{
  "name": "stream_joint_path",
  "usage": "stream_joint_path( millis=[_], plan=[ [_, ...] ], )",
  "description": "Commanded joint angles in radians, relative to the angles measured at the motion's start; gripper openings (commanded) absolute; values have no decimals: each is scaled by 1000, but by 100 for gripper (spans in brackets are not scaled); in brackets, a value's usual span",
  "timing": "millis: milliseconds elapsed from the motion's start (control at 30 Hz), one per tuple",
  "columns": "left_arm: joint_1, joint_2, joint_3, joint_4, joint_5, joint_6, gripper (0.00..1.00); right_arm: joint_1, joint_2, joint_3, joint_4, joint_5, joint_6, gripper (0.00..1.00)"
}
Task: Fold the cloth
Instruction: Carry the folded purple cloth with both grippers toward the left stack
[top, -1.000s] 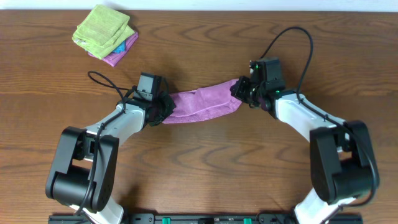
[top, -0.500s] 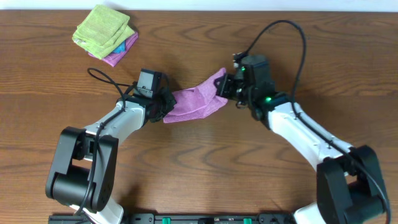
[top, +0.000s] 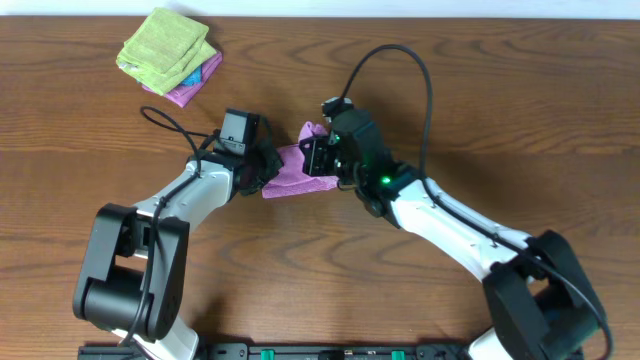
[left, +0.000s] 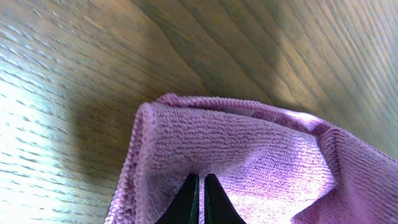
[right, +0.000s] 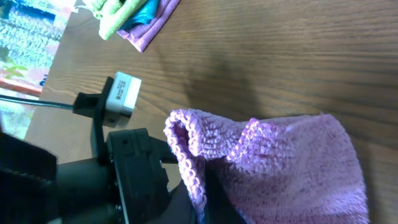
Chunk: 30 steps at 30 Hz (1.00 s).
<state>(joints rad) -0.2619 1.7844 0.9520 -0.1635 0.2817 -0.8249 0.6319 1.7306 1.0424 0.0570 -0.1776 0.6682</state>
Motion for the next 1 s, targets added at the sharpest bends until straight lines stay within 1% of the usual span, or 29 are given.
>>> stream_joint_path(
  millis=[0,133,267,667,700,767,833,967],
  plan=[
    [29,4,29,-21,-7,34,6,29,64,65,6,20,-14,1],
    [60,-2,43,-60,-7,53,6,55,121,121,-18,20,-15,2],
    [95,-19,81,-124,-8,89,6,73,129,126,-39,30,-38,2],
    [187,-152,114,-154,0,108,7,95,141,126,-45,58,-38,2],
    [191,-162,114,-154,0,108,7,97,141,126,-45,58,-37,5],
    [203,-181,115,-154,-1,108,9,105,141,126,-46,58,-38,15],
    [211,-191,115,-155,0,108,9,114,141,126,-46,57,-38,21],
    [218,-193,115,-162,0,108,9,144,141,126,-44,49,-38,29]
  ],
)
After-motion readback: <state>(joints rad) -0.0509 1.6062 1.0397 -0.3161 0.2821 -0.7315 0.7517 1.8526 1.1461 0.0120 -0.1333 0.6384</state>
